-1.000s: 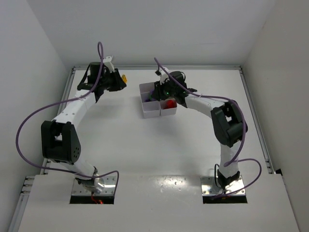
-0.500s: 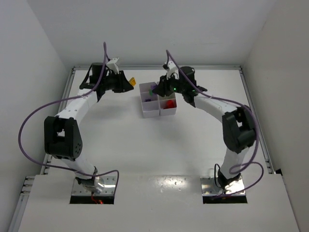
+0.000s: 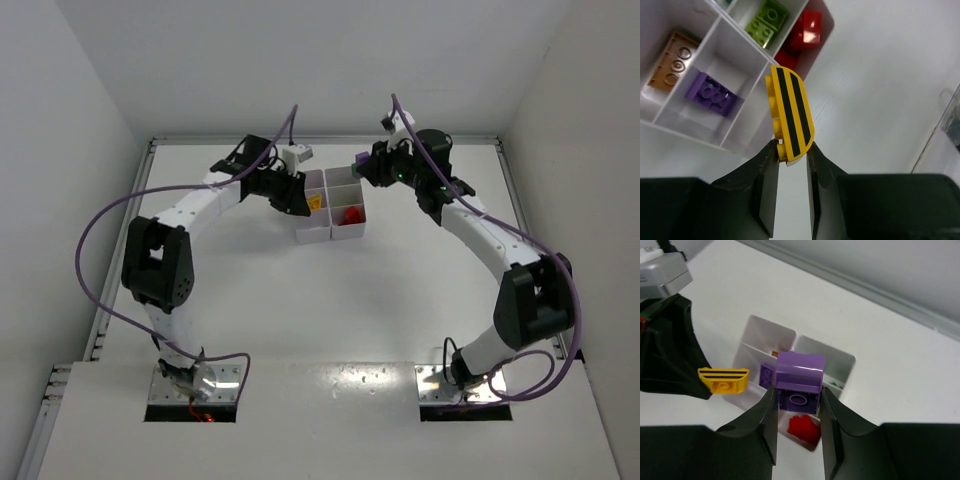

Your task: Sort the legos into containers by color

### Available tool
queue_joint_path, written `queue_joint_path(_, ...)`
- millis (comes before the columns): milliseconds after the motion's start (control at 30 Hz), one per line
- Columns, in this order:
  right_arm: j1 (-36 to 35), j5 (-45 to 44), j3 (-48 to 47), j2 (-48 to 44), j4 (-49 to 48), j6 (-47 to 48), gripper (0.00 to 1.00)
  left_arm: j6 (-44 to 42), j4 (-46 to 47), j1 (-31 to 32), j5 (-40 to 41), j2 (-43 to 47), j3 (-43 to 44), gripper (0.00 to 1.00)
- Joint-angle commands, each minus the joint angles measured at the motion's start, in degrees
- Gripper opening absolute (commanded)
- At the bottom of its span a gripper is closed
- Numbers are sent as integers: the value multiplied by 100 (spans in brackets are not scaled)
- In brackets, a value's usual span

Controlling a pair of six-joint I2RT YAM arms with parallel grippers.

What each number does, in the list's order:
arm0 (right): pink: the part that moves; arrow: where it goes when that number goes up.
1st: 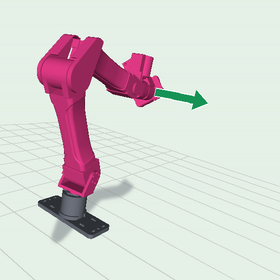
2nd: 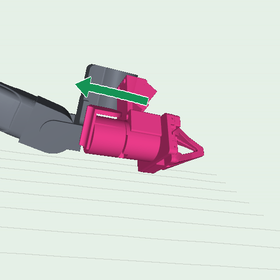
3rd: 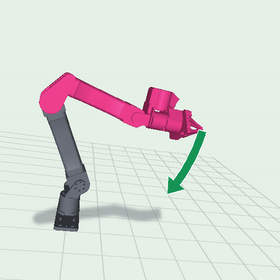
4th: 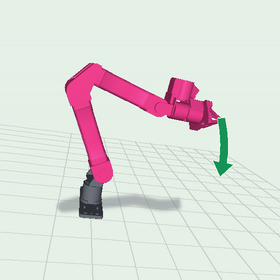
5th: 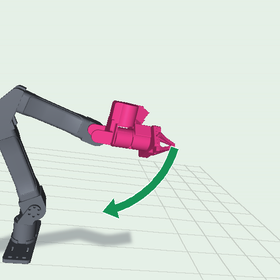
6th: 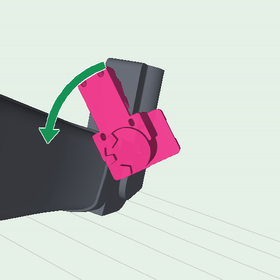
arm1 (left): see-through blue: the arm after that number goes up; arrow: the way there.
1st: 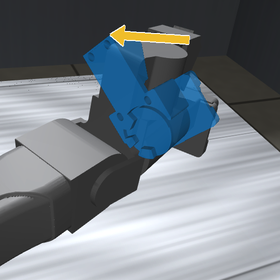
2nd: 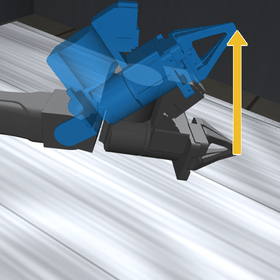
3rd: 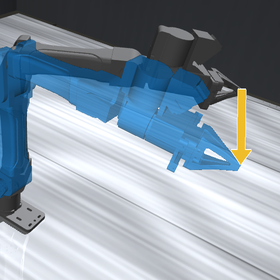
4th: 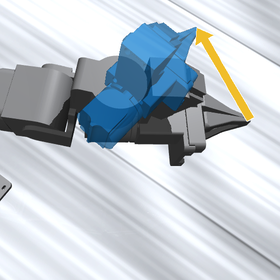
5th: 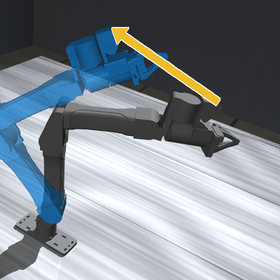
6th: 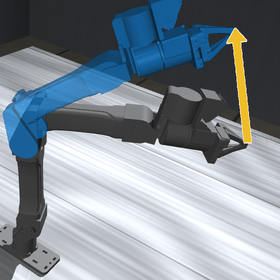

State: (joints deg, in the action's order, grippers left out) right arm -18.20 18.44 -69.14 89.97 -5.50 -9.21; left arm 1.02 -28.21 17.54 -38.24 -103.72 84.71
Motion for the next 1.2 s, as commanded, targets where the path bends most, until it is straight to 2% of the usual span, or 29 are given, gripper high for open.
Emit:
queue_joint_path(0, 88, -235, 85, -200, 145, 78, 0, -813, -888, 161, 413, -244, 441, 0)
queue_joint_path(200, 88, -235, 85, -200, 198, 25, 0, -1437, -1494, 557, 1134, -622, 925, 0)
queue_joint_path(267, 141, -235, 85, -200, 198, 25, 0, -1490, -1635, 558, 1213, -798, 1004, 4)
queue_joint_path(500, 141, -235, 33, -200, 198, 78, 0, -1648, -1838, 610, 1345, -1027, 1259, 45)
queue_joint_path(533, 141, -166, -20, -200, 198, 78, 0, -1649, -1838, 610, 1345, -1027, 1259, 54)
queue_joint_path(600, 141, -7, -20, -200, 250, 78, 0, -1649, -1838, 610, 1144, -1027, 1312, 61)
queue_joint_path(667, 193, 307, -20, -200, 251, 78, 0, -1649, -1742, 444, 872, -887, 1312, 68)
queue_joint_path(733, 298, 607, -20, -147, 251, -9, 0, -1596, -1540, 242, 39, -590, 1163, 68)
queue_joint_path(833, 570, 1564, -20, -77, 199, -352, 0, -1114, -566, -197, -1286, -80, 566, 68)
queue_joint_path(900, 685, 2443, 33, 72, -12, -676, 0, -719, 153, -321, -1659, 316, 232, 68)
queue_joint_path(1000, 756, 3489, 235, 126, -697, -1055, 0, -515, 351, -392, -2160, 370, 178, 68)
queue_joint_path(1167, 651, 4501, 130, 467, -760, -1266, 0, -357, 465, -462, -3188, 168, 178, 68)
